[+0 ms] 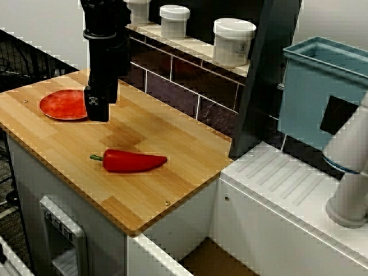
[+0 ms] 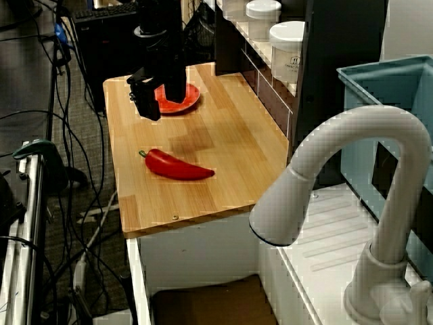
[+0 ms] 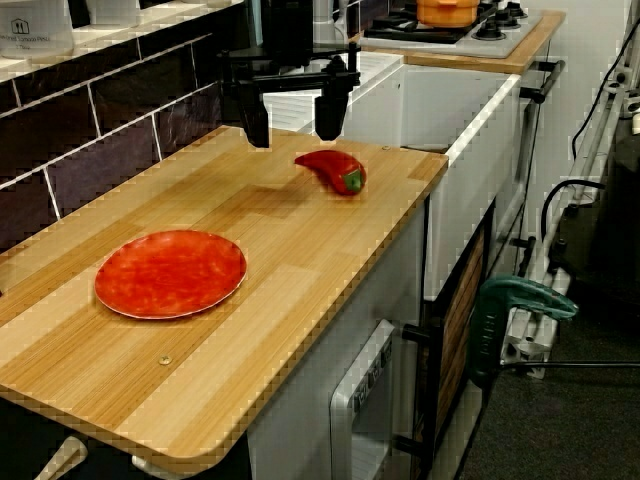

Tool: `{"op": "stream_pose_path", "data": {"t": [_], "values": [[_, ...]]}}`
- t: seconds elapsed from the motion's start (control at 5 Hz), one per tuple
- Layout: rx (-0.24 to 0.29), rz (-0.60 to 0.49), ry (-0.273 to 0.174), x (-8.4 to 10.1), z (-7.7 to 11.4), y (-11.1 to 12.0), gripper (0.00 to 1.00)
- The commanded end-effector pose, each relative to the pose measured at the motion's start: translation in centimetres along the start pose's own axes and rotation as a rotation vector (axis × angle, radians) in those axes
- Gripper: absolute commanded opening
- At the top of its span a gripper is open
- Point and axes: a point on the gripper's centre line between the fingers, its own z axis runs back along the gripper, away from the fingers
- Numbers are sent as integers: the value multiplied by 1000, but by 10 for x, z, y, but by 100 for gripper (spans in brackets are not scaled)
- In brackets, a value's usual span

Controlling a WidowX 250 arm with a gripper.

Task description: Put the object on the plate

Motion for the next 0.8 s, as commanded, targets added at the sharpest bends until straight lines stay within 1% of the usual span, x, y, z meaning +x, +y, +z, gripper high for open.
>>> {"op": "stream_pose_path", "data": {"t": [0.0, 0.2, 0.4, 0.6], "values": [[0, 0, 0, 0, 0, 0, 100], [-18, -40, 8, 16, 14, -29, 100], [-36, -73, -1, 20, 31, -53, 100], [-52, 41, 3, 28, 29, -66, 100]]}}
